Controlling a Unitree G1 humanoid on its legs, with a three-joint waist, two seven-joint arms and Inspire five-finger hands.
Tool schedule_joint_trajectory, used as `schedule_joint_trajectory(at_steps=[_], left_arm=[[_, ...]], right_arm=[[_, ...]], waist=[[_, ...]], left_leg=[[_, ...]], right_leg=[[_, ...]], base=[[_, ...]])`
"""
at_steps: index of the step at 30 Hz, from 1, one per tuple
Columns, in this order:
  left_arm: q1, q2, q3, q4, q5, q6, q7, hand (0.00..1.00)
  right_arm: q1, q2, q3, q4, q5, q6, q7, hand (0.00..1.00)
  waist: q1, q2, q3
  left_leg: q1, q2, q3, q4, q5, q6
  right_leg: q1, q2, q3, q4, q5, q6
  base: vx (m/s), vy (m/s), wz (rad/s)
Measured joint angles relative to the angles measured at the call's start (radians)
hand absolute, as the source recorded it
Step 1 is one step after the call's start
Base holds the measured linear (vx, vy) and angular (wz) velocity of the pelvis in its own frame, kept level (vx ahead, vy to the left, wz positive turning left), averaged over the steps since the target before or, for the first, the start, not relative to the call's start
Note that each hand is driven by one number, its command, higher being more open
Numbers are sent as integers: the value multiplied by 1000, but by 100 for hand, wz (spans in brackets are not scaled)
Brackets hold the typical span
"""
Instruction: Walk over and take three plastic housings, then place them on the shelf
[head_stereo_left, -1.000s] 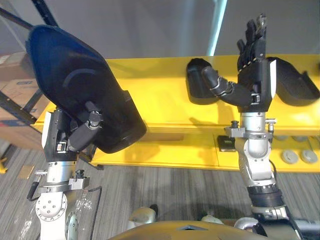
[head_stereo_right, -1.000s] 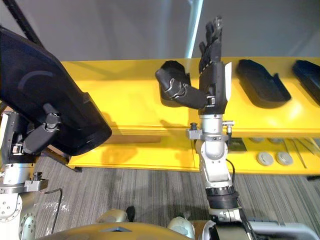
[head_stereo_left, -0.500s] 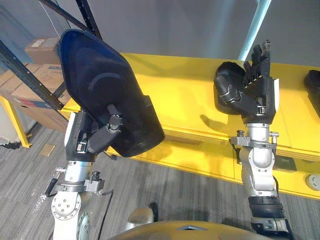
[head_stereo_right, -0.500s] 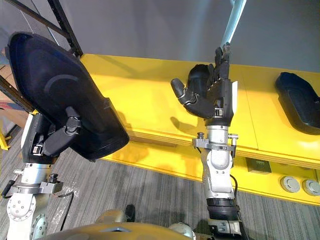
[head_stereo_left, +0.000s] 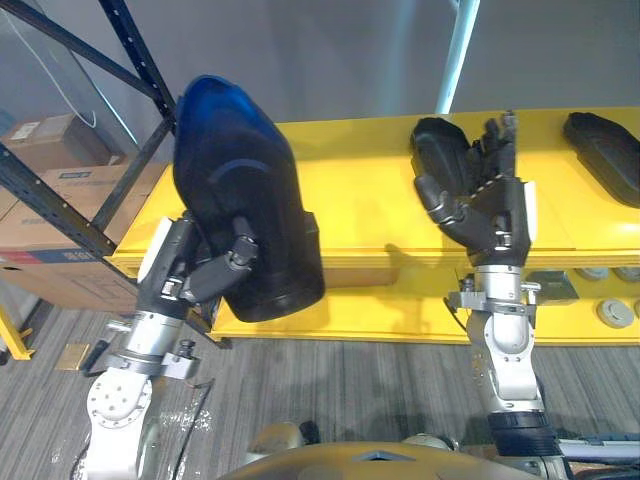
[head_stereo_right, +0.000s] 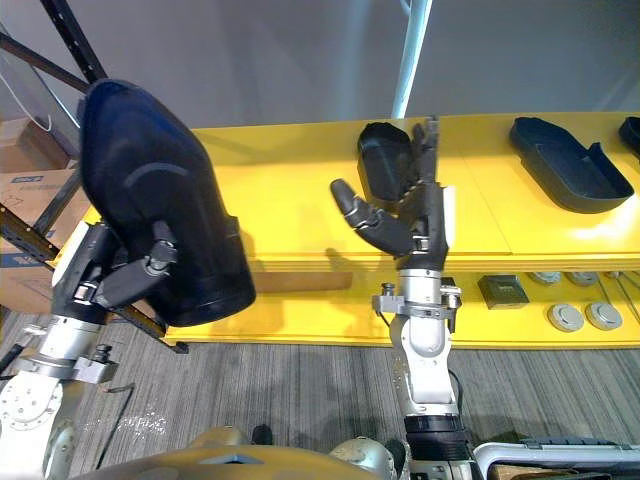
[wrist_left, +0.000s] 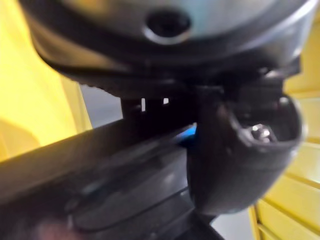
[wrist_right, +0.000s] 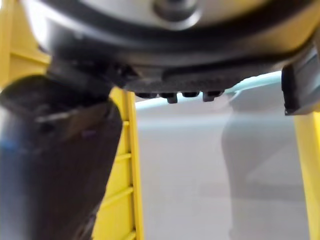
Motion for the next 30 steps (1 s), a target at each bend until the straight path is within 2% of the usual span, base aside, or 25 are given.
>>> schedule_joint_trajectory(at_steps=[3, 6, 10, 12, 14, 16, 17, 20, 22, 25, 30], left_arm=[[-4, -1, 3, 0, -36, 15, 1, 0], [-43, -1, -14, 9, -69, 66, 18, 0], [-98, -1, -41, 37, -112, 113, 44, 0], [-109, -1, -40, 37, -118, 126, 56, 0], [-114, 2, -22, 36, -173, 130, 65, 0], [-122, 11, 22, 36, -238, 153, 81, 0], [-124, 23, 41, 37, -271, 166, 107, 0], [-193, 94, 58, 110, -309, 169, 137, 0], [-251, 134, 60, 177, -309, 172, 154, 0], [-328, 196, 64, 241, -336, 185, 193, 0], [-435, 296, 65, 327, -388, 239, 220, 0]], right_arm=[[31, 7, -6, -5, -1, 19, 7, 100], [34, 2, -30, -3, -44, 59, -17, 100], [57, -28, -51, 11, -207, 87, -153, 100], [119, -26, -94, 7, -259, 92, -188, 100], [198, -25, -147, 6, -276, 102, -178, 100], [292, -26, -193, 6, -276, 106, -127, 100], [333, -26, -206, 5, -275, 106, -102, 100], [363, -38, -215, 2, -277, 106, -99, 100], [366, -73, -200, 0, -288, 106, -101, 100], [384, -119, -201, 24, -355, 106, -109, 100], [404, -118, -199, 211, -371, 106, -145, 100]], waist=[[-4, 6, -3], [-6, 14, -4], [-33, 29, -6], [-38, 39, -5], [-53, 48, -2], [-71, 57, 2], [-90, 61, 2], [-111, 67, 13], [-115, 75, 18], [-120, 85, 56], [-136, 87, 83]], left_leg=[[2, 13, -11, -16, 8, -12], [3, 29, -22, -58, 40, -28], [28, 33, -18, -134, 84, -39], [38, 32, -2, -161, 93, -40], [40, 32, 15, -179, 99, -41], [53, 32, 41, -201, 106, -42], [57, 32, 52, -205, 106, -42], [55, 35, 78, -210, 107, -45], [50, 35, 91, -224, 108, -53], [35, 36, 99, -236, 120, -55], [33, 33, 98, -258, 155, -47]], right_leg=[[16, 21, -16, -15, 5, 7], [13, 46, -19, -33, 5, 7], [7, 67, -12, -53, 5, 7], [-2, 68, 0, -55, 4, 6], [-20, 67, 20, -56, 4, 7], [-36, 68, 49, -56, 4, 7], [-43, 70, 62, -56, 3, 8], [-68, 75, 97, -55, 3, 9], [-94, 76, 113, -46, 2, 8], [-132, 76, 130, -18, -5, 10], [-166, 78, 135, 23, -21, 7]], base=[[51, -41, 15], [50, -79, 12], [17, -38, 0], [-6, -10, -20], [-10, -3, -25], [-1, -2, -32], [-5, -1, -27], [-37, -11, -27], [-69, -13, -18], [-66, -16, -5], [-2, -16, 2]])
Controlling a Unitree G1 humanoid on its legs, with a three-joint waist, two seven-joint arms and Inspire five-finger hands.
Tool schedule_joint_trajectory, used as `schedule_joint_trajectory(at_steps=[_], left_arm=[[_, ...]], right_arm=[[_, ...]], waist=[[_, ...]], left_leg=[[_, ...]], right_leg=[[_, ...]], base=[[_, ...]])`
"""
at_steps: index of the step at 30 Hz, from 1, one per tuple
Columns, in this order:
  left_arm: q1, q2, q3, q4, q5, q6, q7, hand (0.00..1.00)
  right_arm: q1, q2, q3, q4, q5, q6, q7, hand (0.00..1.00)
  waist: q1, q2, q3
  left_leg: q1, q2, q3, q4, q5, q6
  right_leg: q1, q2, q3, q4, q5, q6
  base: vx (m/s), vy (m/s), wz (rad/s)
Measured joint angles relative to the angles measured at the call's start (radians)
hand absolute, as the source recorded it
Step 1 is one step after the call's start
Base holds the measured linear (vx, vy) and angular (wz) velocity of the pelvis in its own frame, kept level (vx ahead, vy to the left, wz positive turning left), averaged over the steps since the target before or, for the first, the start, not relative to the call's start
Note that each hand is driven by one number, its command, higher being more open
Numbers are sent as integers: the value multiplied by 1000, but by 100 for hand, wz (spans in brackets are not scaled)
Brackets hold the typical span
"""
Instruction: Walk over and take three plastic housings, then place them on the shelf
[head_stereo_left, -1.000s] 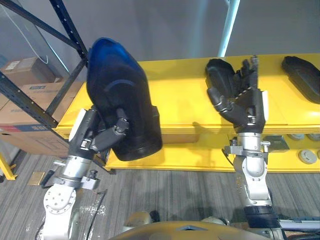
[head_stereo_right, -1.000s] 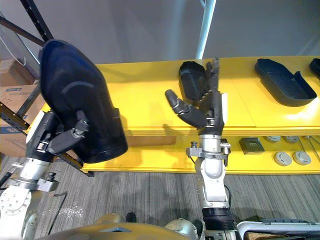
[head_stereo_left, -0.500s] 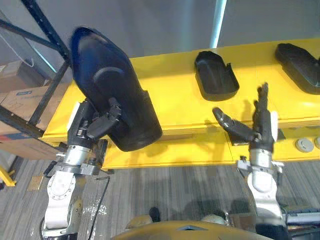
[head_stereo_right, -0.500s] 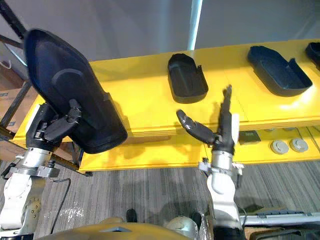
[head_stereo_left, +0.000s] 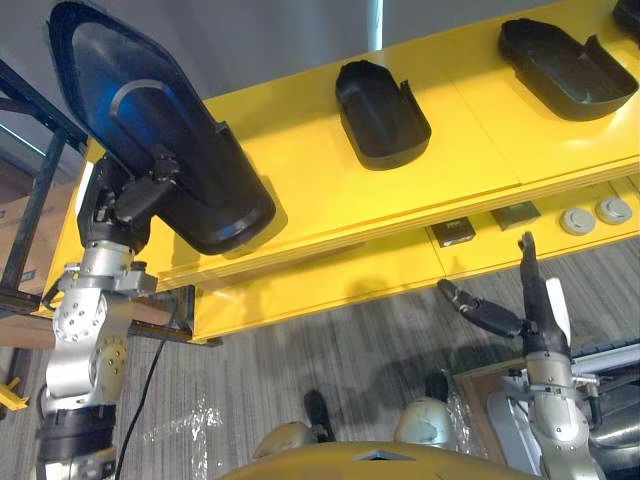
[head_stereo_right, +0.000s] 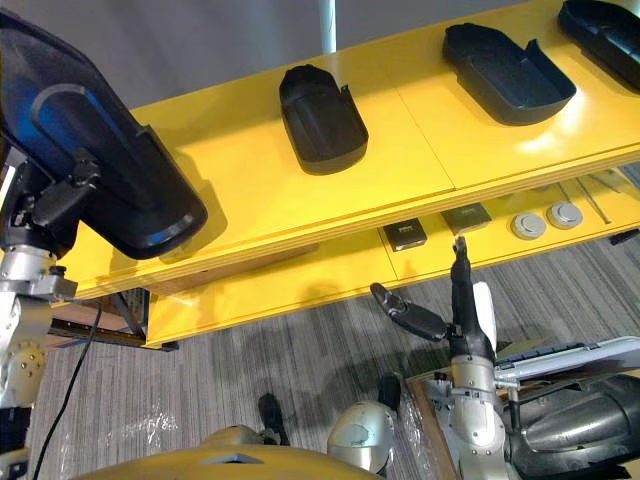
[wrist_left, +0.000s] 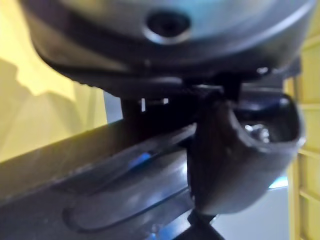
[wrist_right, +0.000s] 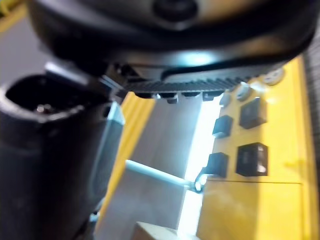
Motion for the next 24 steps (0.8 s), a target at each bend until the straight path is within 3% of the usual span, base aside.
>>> schedule_joint_trajectory(at_steps=[7, 12, 24], left_arm=[[-242, 164, -75, 270, -31, 72, 24, 0], [-368, 206, -161, 451, -37, 153, 0, 0], [-525, 298, -198, 603, -27, 176, -71, 0]], right_arm=[[21, 0, 59, 116, -20, 27, -22, 100], [38, 1, 119, 147, -18, 33, -33, 100], [7, 6, 214, 153, 29, 28, -75, 100]], waist=[[-28, -24, 40], [-45, -50, 63], [-49, -60, 126]], left_leg=[[2, 1, 26, 0, -2, -3], [-1, 15, 44, 2, -3, -7], [-23, 52, 49, 56, -17, -28]], right_leg=[[-29, 2, 40, 31, -14, -3], [-47, 20, 59, 38, -17, -8], [-71, 38, 71, 99, -59, -31]], base=[[-10, -16, -10], [-4, -26, -11], [0, -34, -1]])
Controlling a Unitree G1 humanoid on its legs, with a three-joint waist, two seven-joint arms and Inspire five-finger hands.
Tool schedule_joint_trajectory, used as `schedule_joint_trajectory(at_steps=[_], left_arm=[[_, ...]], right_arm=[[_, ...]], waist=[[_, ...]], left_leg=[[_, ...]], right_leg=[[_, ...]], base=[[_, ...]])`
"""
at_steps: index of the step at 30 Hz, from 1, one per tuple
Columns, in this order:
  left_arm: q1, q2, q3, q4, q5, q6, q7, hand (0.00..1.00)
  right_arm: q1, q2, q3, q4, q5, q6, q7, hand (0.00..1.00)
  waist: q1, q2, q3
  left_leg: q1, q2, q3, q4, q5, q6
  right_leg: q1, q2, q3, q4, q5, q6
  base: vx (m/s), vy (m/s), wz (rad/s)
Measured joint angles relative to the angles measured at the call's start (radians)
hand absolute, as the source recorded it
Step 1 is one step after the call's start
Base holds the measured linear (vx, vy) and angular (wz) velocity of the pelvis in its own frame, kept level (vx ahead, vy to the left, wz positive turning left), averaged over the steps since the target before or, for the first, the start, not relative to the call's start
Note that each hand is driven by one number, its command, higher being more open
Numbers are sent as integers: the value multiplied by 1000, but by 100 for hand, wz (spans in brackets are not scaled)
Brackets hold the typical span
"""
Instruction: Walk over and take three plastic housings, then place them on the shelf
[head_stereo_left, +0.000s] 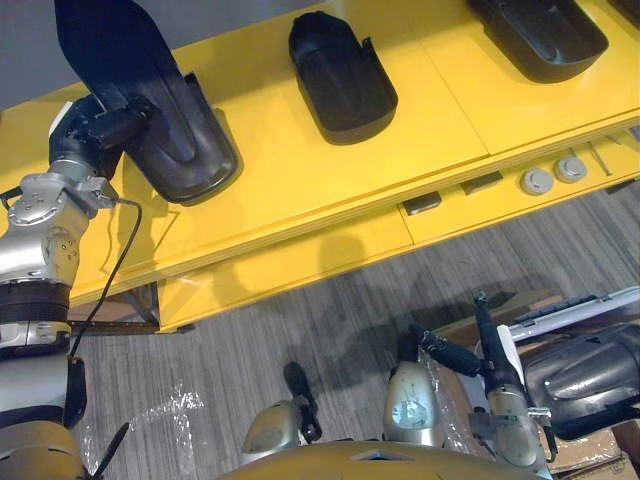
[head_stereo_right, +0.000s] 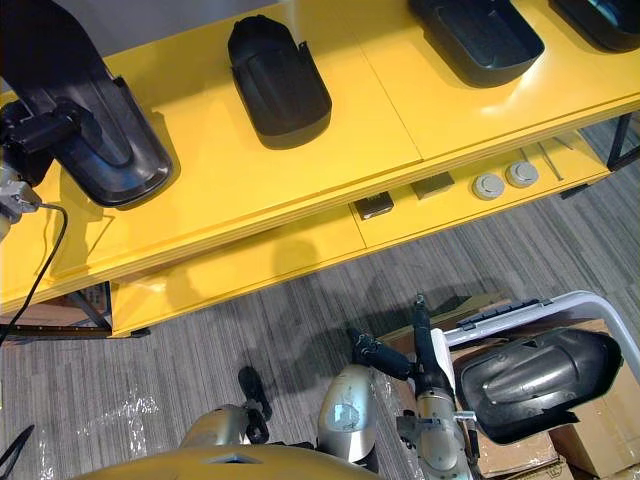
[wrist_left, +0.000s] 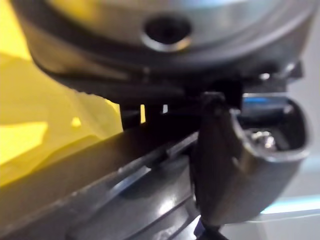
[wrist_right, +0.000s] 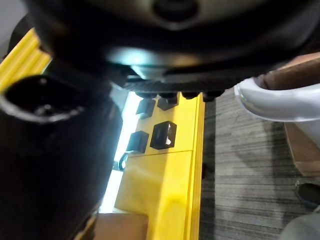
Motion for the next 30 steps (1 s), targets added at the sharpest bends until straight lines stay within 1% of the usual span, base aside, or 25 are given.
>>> schedule_joint_trajectory(at_steps=[2, 3, 5, 8, 10, 11, 13, 14, 16, 21, 24, 27, 28, 29, 30], left_arm=[[-3, 3, 0, 15, 3, 10, -5, 0], [-7, 4, 0, 20, 3, 17, -7, 100], [-33, 13, -8, 50, 6, 35, -21, 100], [-37, 34, -18, 71, 7, 48, -26, 100], [-44, 38, -45, 103, 57, 64, -27, 100], [-44, 40, -76, 123, 104, 67, -29, 100], [-52, 41, -75, 130, 121, 54, -26, 100], [-66, 48, -78, 133, 148, 63, -29, 100], [-67, 49, -79, 135, 197, 60, -31, 100], [-73, 48, -79, 163, 199, 56, -42, 100], [-74, 48, -80, 175, 202, 51, -39, 100], [-78, 48, -88, 196, 202, 35, -18, 100], [-78, 48, -93, 198, 202, 32, -4, 100], [-78, 48, -108, 201, 201, 16, 24, 100], [-78, 48, -111, 201, 201, 14, 30, 100]], right_arm=[[-1, -1, 1, 4, 5, 0, -12, 100], [-2, -1, 3, 9, 11, 0, -16, 100], [-7, -1, 19, 31, 35, 0, -29, 100], [-10, 0, 37, 36, 41, 0, -42, 100], [-16, 0, 43, 36, 44, 0, -43, 100], [-21, 0, 48, 36, 45, 0, -45, 100], [-29, 0, 57, 36, 46, 0, -47, 100], [-32, 0, 62, 36, 47, 0, -48, 100], [-33, 0, 69, 36, 47, 0, -53, 100], [-33, 0, 76, 36, 47, -1, -57, 100], [-34, 0, 77, 36, 47, -1, -58, 100], [-33, 0, 78, 36, 47, -2, -60, 100], [-33, 0, 81, 36, 47, -2, -64, 100], [-33, -1, 87, 36, 47, -2, -75, 100], [-33, -1, 89, 36, 47, -2, -78, 100]], waist=[[-2, 6, 4], [-3, 6, 4], [-6, 3, 6], [-10, 0, 7], [-12, -3, 12], [-12, -6, 17], [-13, -13, 30], [-12, -15, 33], [-14, -14, 34], [-17, -12, 34], [-25, -12, 34], [-34, -12, 34], [-36, -12, 34], [-38, -12, 34], [-38, -12, 34]], left_leg=[[-1, 4, 0, 0, 0, -1], [-1, 4, 0, 0, 0, -1], [-1, 5, 0, 2, 0, 0], [-4, 5, 2, 2, 0, 0], [-8, 6, 3, 6, 0, -1], [-9, 8, 4, 11, -1, -2], [-9, 11, 4, 16, -3, -5], [-9, 14, 4, 17, -3, -5], [-8, 16, 6, 20, -4, -7], [-9, 19, 9, 34, -10, -14], [-9, 21, 10, 34, -11, -15], [-9, 29, 11, 34, -11, -16], [-8, 30, 11, 34, -11, -16], [-7, 31, 12, 34, -11, -15], [-7, 31, 12, 34, -11, -15]], right_leg=[[0, 3, 0, 1, -1, 0], [0, 3, 0, 1, -1, 0], [-1, 3, 0, 6, -1, 1], [-10, 3, 2, 12, -2, 0], [-13, 3, 3, 13, -2, 0], [-13, 4, 4, 13, -2, -1], [-13, 7, 5, 15, -2, -1], [-13, 9, 4, 15, -2, -1], [-13, 11, 6, 17, -4, -3], [-11, 11, 8, 20, -4, -4], [-11, 12, 8, 22, -4, -4], [-10, 14, 7, 23, -4, -4], [-10, 15, 7, 23, -4, -4], [-9, 16, 7, 22, -4, -4], [-8, 16, 7, 22, -4, -4]], base=[[0, 0, 0], [0, 0, 0], [0, 0, 0], [0, 0, 0], [0, 0, 0], [0, 0, 0], [0, 0, 0], [0, 0, 0], [10, -12, -3], [0, 0, 0], [0, 0, 0], [0, 0, 0], [0, 0, 0], [0, 0, 0], [0, 0, 0]])
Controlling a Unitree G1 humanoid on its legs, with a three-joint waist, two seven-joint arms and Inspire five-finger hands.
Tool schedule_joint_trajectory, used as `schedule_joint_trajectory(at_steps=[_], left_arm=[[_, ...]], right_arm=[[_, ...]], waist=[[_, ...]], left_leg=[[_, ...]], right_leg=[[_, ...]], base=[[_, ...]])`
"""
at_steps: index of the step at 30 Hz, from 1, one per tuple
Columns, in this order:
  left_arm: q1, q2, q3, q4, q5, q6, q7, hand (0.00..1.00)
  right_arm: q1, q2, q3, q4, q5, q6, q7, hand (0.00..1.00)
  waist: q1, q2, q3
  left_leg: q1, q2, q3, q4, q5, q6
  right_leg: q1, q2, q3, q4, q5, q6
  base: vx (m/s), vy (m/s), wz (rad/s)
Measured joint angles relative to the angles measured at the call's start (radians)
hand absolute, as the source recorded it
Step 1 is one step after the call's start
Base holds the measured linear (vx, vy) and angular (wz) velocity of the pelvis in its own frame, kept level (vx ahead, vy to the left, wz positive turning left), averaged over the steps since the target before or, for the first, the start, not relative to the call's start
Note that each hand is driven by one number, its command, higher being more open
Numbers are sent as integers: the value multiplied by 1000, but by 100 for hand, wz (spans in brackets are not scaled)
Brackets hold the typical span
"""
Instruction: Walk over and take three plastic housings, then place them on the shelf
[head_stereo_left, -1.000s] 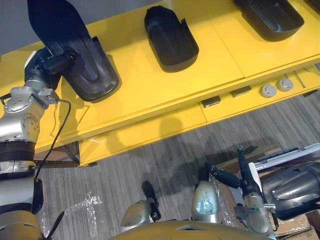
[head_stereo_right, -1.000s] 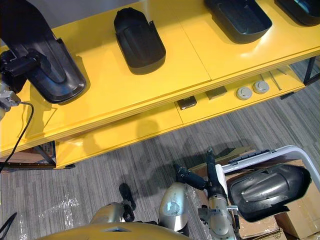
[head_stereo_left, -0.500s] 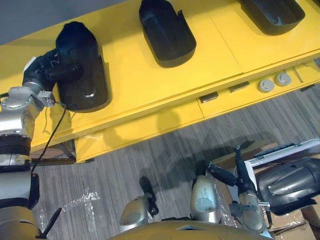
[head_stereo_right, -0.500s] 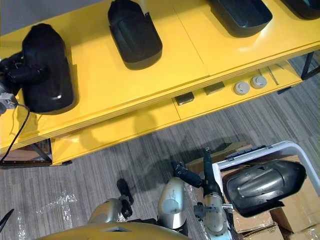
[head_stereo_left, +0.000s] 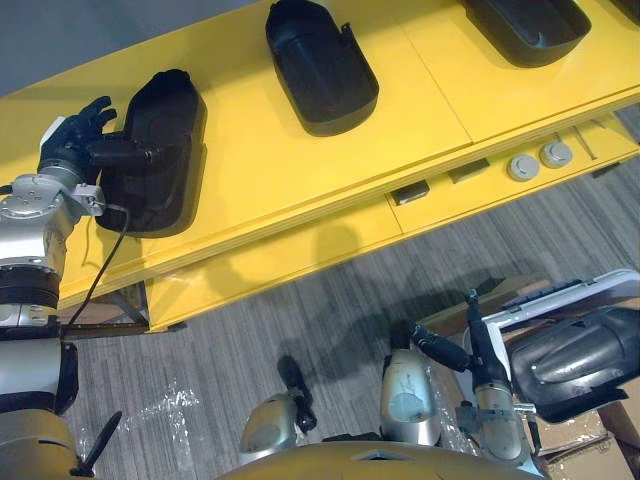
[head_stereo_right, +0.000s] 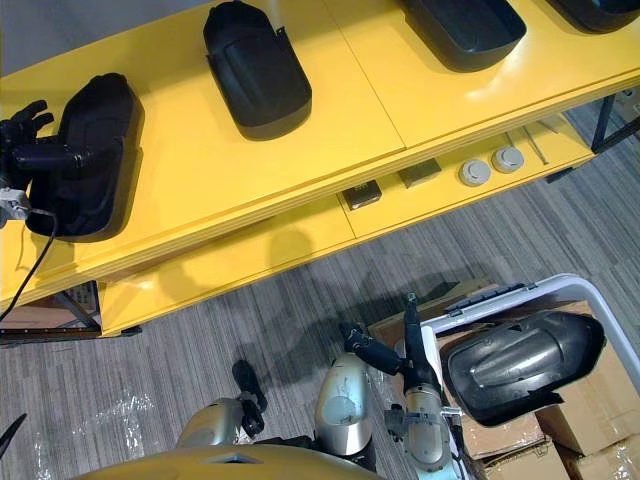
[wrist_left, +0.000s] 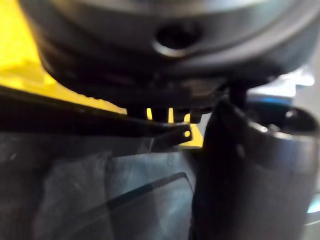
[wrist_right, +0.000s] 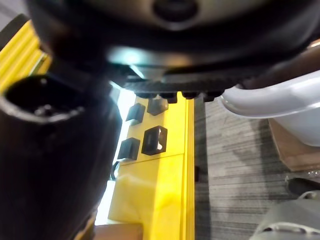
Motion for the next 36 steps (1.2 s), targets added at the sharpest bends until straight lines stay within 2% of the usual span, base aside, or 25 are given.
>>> schedule_joint_trajectory(at_steps=[7, 8, 9, 12, 15, 17, 20, 24, 27, 30, 32, 35, 36], left_arm=[[1, -29, -24, -16, -56, -48, 178, 100], [2, -38, -10, -51, -69, -57, 225, 100], [2, -43, -4, -59, -75, -62, 232, 100], [27, -75, 40, -177, -82, -119, 320, 100], [74, -82, 111, -316, -10, -151, 400, 100], [118, -83, 181, -417, 65, -195, 464, 100], [186, -103, 254, -521, 115, -243, 511, 100], [377, -226, 347, -712, 153, -317, 525, 100], [522, -344, 360, -797, 154, -353, 513, 100], [664, -476, 364, -880, 154, -369, 482, 100], [764, -573, 360, -936, 152, -370, 445, 100], [906, -711, 324, -1009, 146, -385, 384, 100], [926, -734, 312, -1019, 145, -389, 373, 100]], right_arm=[[4, 7, 25, -7, -8, -54, -97, 100], [4, 12, 23, -23, -8, -71, -133, 100], [4, 12, 23, -26, -8, -74, -139, 100], [-2, 27, 4, -109, 2, -95, -188, 100], [-15, 56, -19, -191, 44, -136, -212, 100], [-29, 59, -25, -296, 62, -158, -227, 100], [-52, 58, -27, -402, 60, -180, -256, 100], [-203, 56, -73, -509, 62, -235, -312, 100], [-332, 43, -80, -545, 126, -249, -234, 100], [-419, 44, -36, -548, 241, -233, -66, 100], [-488, 44, 14, -539, 314, -186, 61, 100], [-624, 54, 111, -447, 400, -71, 238, 100], [-649, 56, 127, -421, 419, -51, 262, 100]], waist=[[8, 2, -2], [19, 4, -4], [21, 5, -5], [41, 21, -25], [56, 34, -71], [67, 44, -114], [86, 49, -162], [128, 55, -228], [165, 46, -240], [197, 28, -254], [224, 19, -260], [268, 12, -264], [278, 12, -264]], left_leg=[[37, 1, 2, -7, 0, -1], [50, 0, 5, -16, 0, -1], [53, 0, 5, -19, 0, -1], [91, -3, 5, -39, 0, -1], [105, -3, 10, -45, 0, 0], [133, 1, 9, -59, 1, 0], [155, 3, 10, -62, 0, 1], [173, 4, -21, -77, 0, 1], [172, 2, -59, -73, 0, 1], [154, 0, -93, -71, 6, 4], [140, -5, -122, -75, 19, 7], [138, -17, -172, -94, 43, 11], [138, -17, -180, -96, 47, 11]], right_leg=[[49, 11, -8, -29, 3, 3], [58, 12, -8, -35, 4, 4], [61, 13, -8, -37, 4, 5], [111, 16, -21, -74, 10, 13], [138, 17, -37, -100, 14, 16], [180, 22, -56, -128, 15, 17], [224, 24, -74, -158, 18, 22], [288, 30, -128, -203, 26, 30], [323, 30, -173, -216, 30, 30], [349, 32, -211, -249, 46, 34], [360, 32, -241, -261, 53, 33], [390, 32, -291, -269, 55, 34], [395, 32, -301, -270, 55, 34]], base=[[7, 2, -1], [22, 6, -4], [26, 14, -4], [48, 24, 2], [84, 19, 6], [113, 0, 11], [78, -4, 12], [31, 2, 27], [-44, -4, 33], [-61, -8, 35], [-48, 2, 44], [-17, 6, 41], [-31, -8, 49]])
